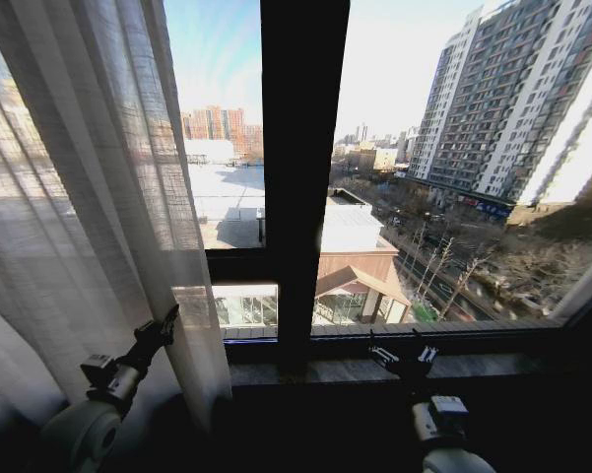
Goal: Open the curtains by pulling them apart, changing their state from closed to fully open.
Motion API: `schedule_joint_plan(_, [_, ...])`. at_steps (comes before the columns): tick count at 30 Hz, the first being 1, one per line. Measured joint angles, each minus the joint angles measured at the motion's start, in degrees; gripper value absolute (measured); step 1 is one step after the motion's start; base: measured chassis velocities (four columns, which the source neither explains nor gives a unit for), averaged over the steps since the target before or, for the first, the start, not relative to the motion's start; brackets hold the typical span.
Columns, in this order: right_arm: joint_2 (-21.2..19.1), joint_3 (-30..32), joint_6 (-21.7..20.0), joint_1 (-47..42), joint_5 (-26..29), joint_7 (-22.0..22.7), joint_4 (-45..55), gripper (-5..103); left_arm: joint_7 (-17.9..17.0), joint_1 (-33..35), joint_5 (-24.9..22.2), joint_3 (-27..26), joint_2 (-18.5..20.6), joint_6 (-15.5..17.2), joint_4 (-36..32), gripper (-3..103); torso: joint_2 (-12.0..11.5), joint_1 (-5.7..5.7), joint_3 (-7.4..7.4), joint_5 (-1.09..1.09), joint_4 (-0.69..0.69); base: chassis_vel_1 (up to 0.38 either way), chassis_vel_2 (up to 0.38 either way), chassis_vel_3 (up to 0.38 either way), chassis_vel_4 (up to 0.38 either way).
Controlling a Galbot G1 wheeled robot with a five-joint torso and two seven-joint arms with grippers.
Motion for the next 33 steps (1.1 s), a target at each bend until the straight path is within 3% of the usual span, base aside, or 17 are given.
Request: schedule_joint_plan(33, [-0.1,0.1,-0.1,-0.9,-2.0,-1.3,0.9,100,-0.2,2.6,-0.3,-1.4,-0.8,0.3,-3.5,0,0.0,0.00,0.00,0.01,0.00,0.003,0.003,-0.004,-0.003])
